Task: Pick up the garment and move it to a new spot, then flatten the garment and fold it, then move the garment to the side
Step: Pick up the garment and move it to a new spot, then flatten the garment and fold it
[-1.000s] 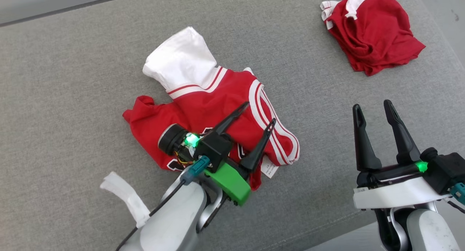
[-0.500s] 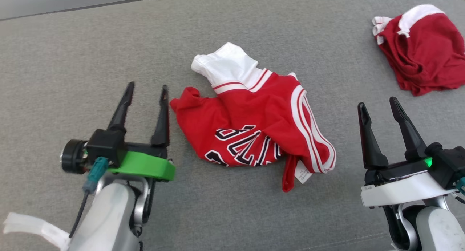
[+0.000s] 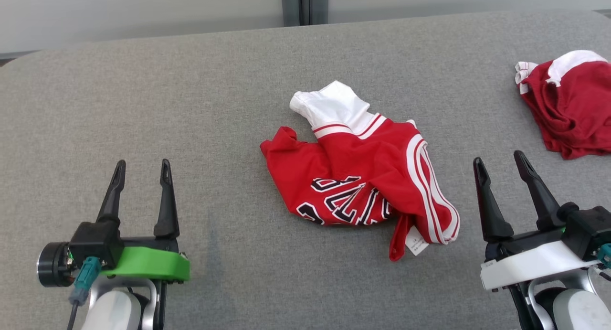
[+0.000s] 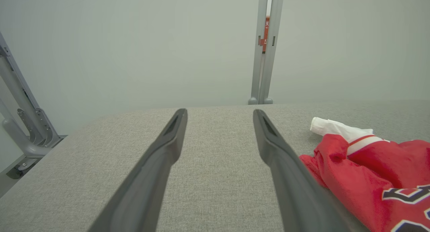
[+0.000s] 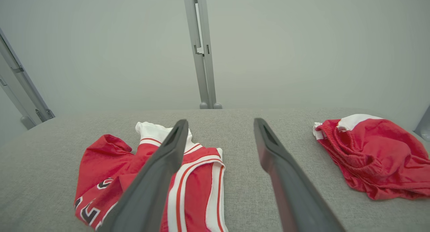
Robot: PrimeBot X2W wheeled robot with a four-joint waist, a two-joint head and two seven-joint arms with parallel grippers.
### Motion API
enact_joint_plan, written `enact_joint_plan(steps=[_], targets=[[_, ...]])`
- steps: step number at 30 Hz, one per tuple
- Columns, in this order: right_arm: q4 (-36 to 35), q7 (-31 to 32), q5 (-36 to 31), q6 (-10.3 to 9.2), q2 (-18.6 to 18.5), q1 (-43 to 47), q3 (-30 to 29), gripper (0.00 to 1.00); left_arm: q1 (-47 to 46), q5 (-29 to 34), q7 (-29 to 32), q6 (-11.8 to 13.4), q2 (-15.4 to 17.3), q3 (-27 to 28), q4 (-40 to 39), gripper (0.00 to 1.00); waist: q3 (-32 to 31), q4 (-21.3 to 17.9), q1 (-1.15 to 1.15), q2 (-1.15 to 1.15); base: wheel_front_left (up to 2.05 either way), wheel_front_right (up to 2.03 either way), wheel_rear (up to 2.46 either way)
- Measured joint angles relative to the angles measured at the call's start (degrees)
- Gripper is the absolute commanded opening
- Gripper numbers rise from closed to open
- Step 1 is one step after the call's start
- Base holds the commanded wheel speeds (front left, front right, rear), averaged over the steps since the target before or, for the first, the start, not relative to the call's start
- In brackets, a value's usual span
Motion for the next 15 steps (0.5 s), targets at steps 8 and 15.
enact_joint_plan(steps=[8, 15], targets=[[0.23, 0.74, 0.14, 0.0, 0.57, 2.93, -0.3, 1.0, 4.03, -0.02, 0.01, 0.37, -0.05, -0.92, -0.12, 1.0, -3.39, -0.5, 0.0, 0.0, 0.0, 0.0, 0.0], [0.05, 1.0, 0.51, 0.0, 0.63, 3.26, -0.15, 1.0, 4.55, -0.02, 0.58, 0.48, -0.09, -1.63, -0.69, 1.0, -3.96, -0.74, 0.0, 0.0, 0.0, 0.0, 0.0]])
